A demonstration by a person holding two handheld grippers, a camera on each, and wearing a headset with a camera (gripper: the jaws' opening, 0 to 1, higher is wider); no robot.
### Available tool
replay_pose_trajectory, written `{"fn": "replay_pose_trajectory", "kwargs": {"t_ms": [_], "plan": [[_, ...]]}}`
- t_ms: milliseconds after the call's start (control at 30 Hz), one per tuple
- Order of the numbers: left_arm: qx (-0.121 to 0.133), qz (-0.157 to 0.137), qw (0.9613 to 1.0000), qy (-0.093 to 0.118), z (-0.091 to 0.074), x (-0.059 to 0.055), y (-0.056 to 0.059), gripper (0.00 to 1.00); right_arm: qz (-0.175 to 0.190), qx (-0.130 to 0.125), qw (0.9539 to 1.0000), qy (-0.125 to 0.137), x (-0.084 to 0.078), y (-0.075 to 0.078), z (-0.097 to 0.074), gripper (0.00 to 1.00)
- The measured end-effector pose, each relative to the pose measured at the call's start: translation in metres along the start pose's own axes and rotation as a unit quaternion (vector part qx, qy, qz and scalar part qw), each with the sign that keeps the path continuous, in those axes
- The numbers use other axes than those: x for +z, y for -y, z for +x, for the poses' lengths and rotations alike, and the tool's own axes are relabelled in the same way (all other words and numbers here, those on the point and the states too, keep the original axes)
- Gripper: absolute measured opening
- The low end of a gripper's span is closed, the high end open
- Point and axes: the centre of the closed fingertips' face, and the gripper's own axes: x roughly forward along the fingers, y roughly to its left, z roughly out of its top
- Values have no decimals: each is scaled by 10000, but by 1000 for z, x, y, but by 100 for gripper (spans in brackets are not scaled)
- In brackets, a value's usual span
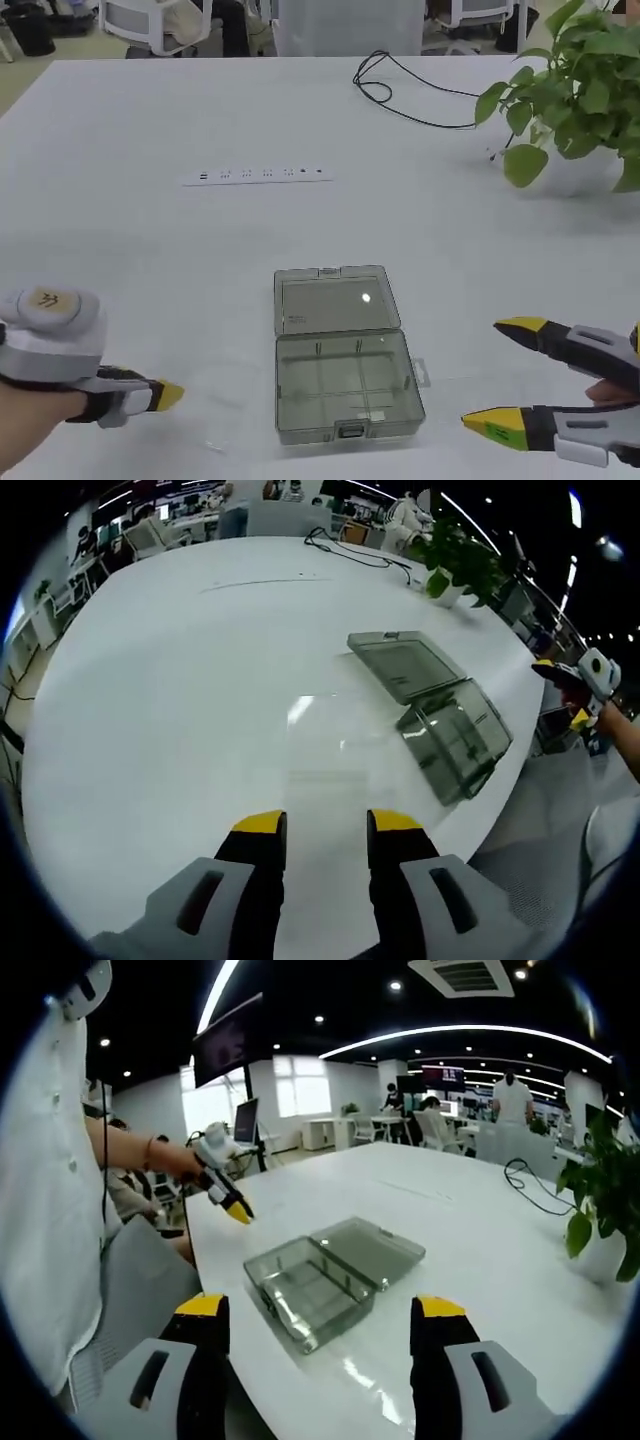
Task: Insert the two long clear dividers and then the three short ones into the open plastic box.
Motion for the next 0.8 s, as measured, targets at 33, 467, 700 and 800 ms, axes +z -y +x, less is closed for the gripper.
{"fn": "replay_pose_trajectory", "kwargs": {"t_ms": [33, 467, 700, 800], "plan": [[-30, -32, 10000, 44, -1, 2, 3, 30, -15, 4, 10000, 39, 3, -1, 1, 74], [-772, -274, 9930, 855, -10, 36, 64, 30, 179, 192, 9991, 340, 35, -19, 19, 68], [-1149, -309, 9864, 1134, -13, 49, 98, 30, 416, 294, 9973, 527, 59, -32, 35, 61], [-1304, -312, 9833, 1232, -13, 53, 111, 30, 583, 273, 9961, 598, 68, -34, 42, 57]]}}
